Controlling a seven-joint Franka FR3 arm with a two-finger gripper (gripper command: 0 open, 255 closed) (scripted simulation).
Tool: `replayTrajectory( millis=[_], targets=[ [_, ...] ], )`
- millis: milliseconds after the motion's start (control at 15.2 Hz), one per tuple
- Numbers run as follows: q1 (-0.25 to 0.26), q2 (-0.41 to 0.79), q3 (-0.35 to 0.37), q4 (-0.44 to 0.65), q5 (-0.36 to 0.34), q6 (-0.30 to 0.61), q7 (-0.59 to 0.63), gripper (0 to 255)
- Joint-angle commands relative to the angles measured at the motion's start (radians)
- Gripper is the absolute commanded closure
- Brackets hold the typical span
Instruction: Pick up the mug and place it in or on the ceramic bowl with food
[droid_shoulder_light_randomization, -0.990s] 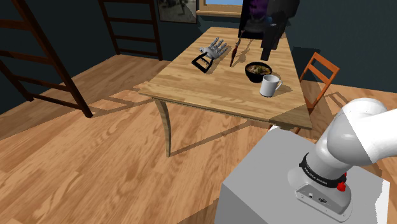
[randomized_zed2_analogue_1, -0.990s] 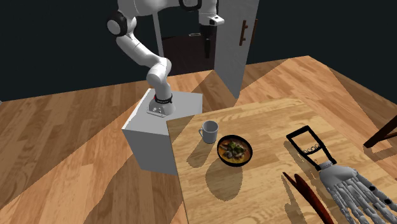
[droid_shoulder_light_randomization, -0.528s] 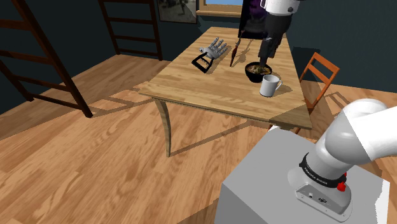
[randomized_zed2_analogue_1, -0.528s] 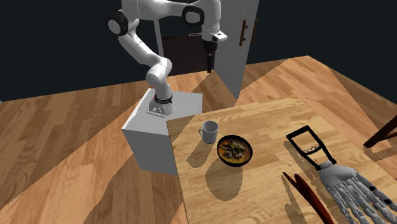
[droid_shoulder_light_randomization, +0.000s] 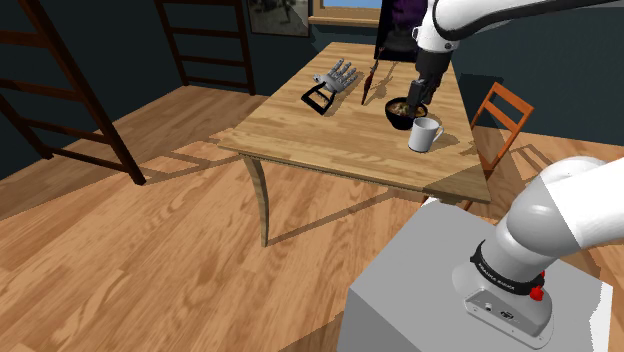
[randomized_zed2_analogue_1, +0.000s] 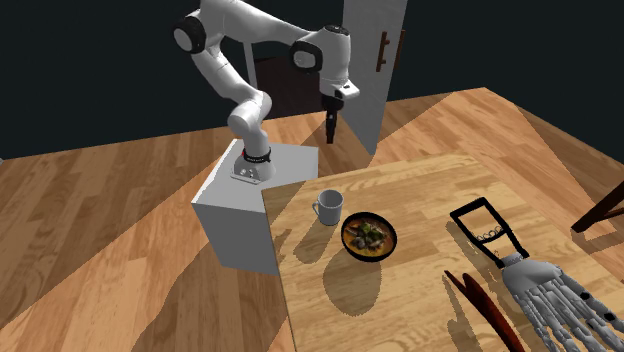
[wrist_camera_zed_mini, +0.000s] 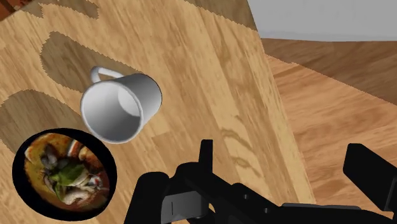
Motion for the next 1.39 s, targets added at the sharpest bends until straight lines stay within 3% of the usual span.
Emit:
replayTrajectory(
  millis=[0, 462, 792, 1320],
  targets=[
    [-0.017, 0.051, -0.033, 0.000, -0.015, 0.055, -0.018, 0],
    [-0.066, 0.236, -0.143, 0.006, -0.041, 0.239, -0.080, 0],
    [-0.091, 0.395, -0.220, 0.045, -0.022, 0.362, -0.139, 0],
    [-0.090, 0.470, -0.237, 0.002, -0.007, 0.478, -0.155, 0]
  ],
)
